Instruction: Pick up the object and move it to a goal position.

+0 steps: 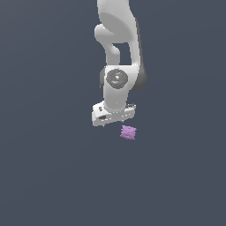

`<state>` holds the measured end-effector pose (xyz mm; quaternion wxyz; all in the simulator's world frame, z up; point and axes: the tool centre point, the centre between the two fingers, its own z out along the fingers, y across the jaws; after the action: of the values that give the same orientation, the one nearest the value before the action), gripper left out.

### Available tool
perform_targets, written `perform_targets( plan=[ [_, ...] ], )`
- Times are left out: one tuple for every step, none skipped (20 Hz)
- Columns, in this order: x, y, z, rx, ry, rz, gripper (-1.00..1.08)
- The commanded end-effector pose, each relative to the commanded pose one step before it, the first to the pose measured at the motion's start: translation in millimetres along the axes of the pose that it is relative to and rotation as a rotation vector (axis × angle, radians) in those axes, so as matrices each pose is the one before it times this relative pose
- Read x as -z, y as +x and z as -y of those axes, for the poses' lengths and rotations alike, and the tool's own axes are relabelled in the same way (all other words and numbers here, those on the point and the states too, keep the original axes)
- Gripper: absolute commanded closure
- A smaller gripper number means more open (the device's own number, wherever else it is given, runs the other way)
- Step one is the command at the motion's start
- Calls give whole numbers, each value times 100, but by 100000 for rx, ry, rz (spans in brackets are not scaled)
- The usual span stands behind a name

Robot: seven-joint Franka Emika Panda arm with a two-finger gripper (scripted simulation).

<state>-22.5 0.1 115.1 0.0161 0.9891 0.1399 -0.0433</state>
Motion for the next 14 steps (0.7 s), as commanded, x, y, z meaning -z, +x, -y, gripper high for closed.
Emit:
perform_targets(
  plan=[
    [-226, 261, 521, 7101, -105, -500, -92],
    [-98, 132, 224, 3181, -49, -233, -92],
    [-99, 141, 226, 3238, -51, -240, -92],
    [-98, 148, 223, 3238, -53, -244, -92],
    [-96, 154, 220, 3238, -55, -247, -92],
    [-95, 161, 217, 3238, -57, -251, -92],
    [-94, 167, 213, 3237, -59, -254, -92],
    [-93, 173, 209, 3236, -62, -258, -92],
    [-92, 180, 206, 3237, -64, -262, -92],
    [-90, 186, 202, 3235, -67, -266, -92],
    [-89, 193, 198, 3236, -71, -269, -92],
    [-88, 199, 193, 3235, -74, -273, -92],
    [-87, 204, 188, 3234, -78, -277, -92],
    [-86, 210, 183, 3233, -83, -281, -92]
  ],
)
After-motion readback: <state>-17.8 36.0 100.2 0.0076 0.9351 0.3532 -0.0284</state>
